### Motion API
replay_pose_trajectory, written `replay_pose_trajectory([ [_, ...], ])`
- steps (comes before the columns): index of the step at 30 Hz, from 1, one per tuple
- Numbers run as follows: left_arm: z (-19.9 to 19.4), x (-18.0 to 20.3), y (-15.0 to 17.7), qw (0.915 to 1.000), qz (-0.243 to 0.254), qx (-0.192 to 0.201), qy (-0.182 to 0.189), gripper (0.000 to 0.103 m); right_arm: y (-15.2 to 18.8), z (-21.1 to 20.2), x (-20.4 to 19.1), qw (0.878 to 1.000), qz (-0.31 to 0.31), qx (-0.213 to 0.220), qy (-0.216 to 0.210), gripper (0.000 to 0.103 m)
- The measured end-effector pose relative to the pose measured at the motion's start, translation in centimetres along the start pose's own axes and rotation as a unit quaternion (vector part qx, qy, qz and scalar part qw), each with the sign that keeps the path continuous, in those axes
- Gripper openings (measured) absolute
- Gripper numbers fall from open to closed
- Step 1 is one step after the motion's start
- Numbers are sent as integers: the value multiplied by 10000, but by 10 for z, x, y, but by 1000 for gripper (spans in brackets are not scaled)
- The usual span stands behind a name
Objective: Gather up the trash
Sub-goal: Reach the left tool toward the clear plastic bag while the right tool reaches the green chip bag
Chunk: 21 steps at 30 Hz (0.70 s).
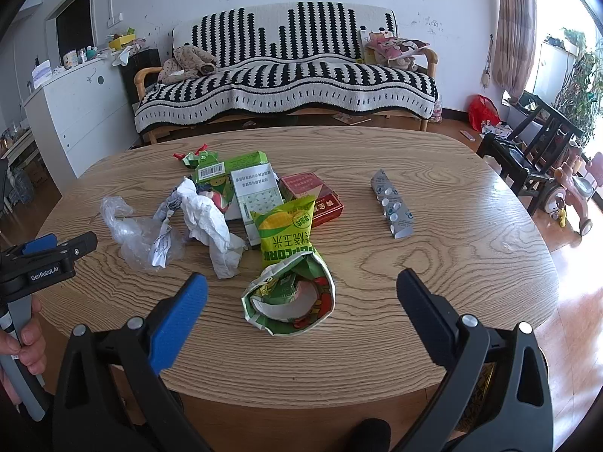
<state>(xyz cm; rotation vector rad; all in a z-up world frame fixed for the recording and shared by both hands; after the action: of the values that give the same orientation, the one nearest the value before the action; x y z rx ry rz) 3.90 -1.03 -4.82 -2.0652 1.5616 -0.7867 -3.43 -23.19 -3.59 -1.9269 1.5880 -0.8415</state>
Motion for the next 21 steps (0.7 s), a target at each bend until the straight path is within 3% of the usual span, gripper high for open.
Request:
replay_pose_trajectory([
  [7, 3, -2, 3, 9999, 20, -13, -98, 97, 2, 0, 0, 10000, -34, -33, -35, 97],
  [10, 7, -2, 8, 9994, 244, -36, -232, 97, 8, 9, -4, 9993, -229, -255, -116, 97],
  [16, 23, -2, 17, 9980, 428, -465, 48, 97, 8, 42, -5, 9972, -279, -590, -365, 97],
  [17, 27, -3, 17, 9977, 418, -535, 91, 97, 3, 50, -3, 9982, -248, -423, -336, 97],
  [21, 44, -2, 12, 9959, 429, -715, 355, 97, 6, 78, 3, 9955, -92, -825, -464, 97],
])
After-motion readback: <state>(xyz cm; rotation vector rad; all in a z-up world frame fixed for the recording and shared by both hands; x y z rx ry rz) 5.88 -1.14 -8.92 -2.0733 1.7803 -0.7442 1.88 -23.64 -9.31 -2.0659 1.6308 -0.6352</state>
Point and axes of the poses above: each gripper's, at about its wrist camera, not at the fingertips, and z roughly the way its jaws point, x to its right, y to its underside, the point moved 6 cm from there along z, roughly the way its jaws point, and after that the axes turned 15 degrees about -z, right-handed, at the moved point
